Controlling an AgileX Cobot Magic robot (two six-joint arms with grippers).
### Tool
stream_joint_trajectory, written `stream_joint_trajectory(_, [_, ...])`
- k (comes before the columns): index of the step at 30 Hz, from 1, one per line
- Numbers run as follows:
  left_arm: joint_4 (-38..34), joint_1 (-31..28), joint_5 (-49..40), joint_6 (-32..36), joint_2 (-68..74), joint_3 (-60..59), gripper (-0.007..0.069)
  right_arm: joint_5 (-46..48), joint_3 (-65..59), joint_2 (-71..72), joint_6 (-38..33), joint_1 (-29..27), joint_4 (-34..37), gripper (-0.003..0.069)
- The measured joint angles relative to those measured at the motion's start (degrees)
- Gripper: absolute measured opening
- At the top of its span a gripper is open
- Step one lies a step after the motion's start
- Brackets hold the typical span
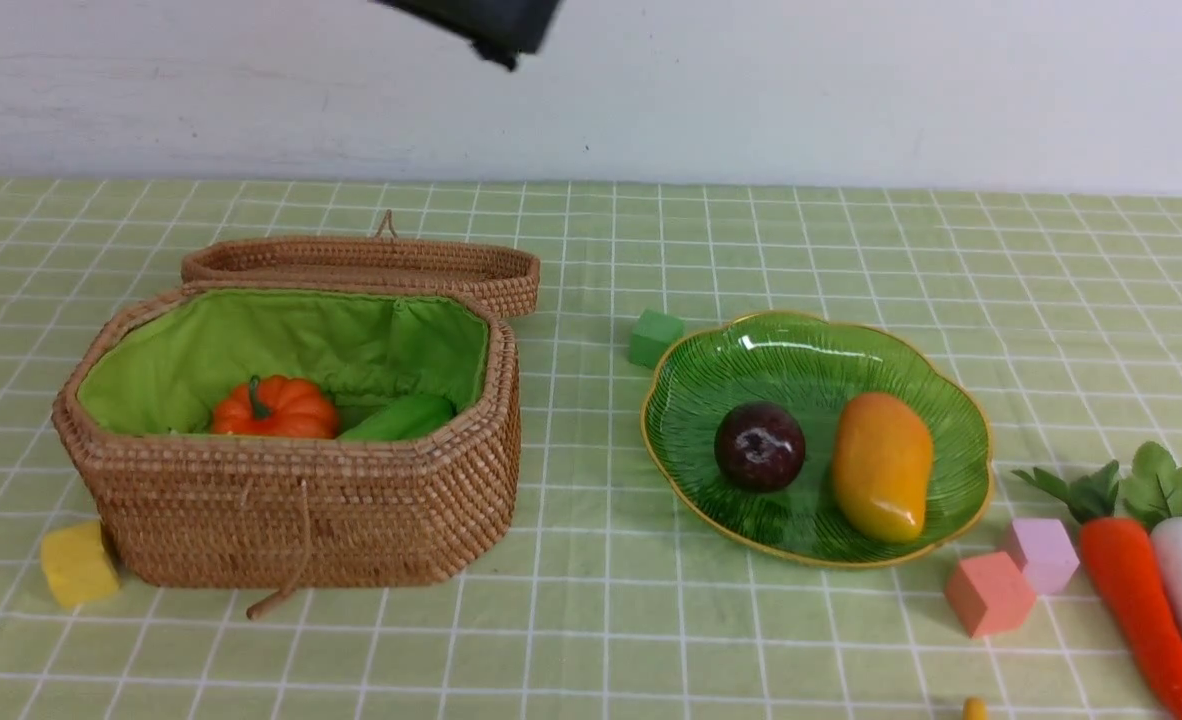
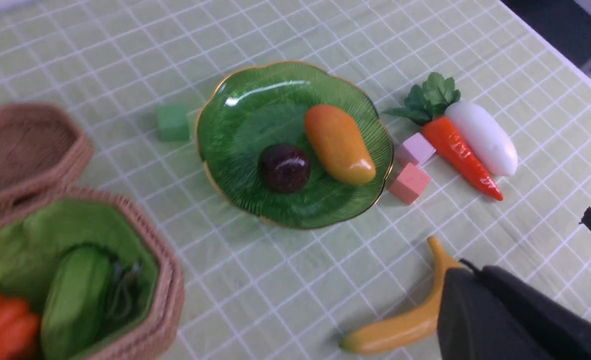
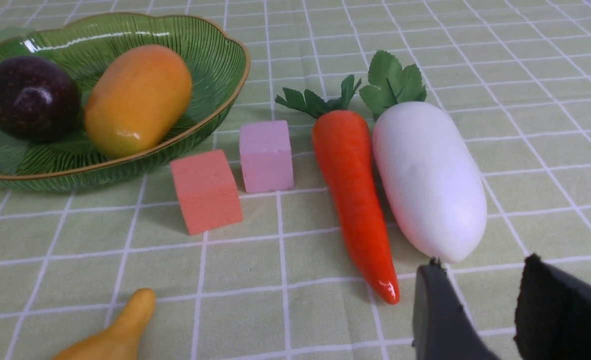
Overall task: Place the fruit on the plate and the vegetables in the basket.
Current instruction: Use the right arm to grab a banana and put it into the right plate
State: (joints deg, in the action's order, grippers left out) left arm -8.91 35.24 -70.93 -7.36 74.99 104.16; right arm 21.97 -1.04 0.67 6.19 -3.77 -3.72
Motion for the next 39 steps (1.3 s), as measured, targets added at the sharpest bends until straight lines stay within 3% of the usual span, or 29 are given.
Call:
stream_joint_trajectory(4, [1.3, 0.0, 0.0, -4.5, -11.3, -14.2, -0.0013, 0.0, 0.0, 0.0, 0.0, 0.0, 0.0, 0.0240])
stream_joint_trajectory(8, [0.8, 0.0, 0.3, -6.1, -31.2, -36.5, -0.0013, 0.0, 0.0, 0.0, 0.0, 0.0, 0.0, 0.0240])
stream_joint_trajectory(13, [0.8, 0.0, 10.3, -10.7, -56.4, -56.2, -0.0013, 0.0, 0.0, 0.0, 0.0, 0.0, 0.0, 0.0240])
stream_joint_trajectory(17, [0.9, 0.0, 12.5, -17.0, -68.2, -64.6, -0.0013, 0.0, 0.0, 0.0, 0.0, 0.0, 0.0, 0.0240])
stream_joint_trajectory(23, [0.0, 0.0, 12.2, -23.5, -72.3, -69.1, -0.0013, 0.0, 0.0, 0.0, 0.0, 0.0, 0.0, 0.0240])
stream_joint_trajectory(39, [4.3, 0.0, 13.6, -24.0, -72.3, -69.3, -0.0013, 0.0, 0.0, 0.0, 0.0, 0.0, 0.0, 0.0240])
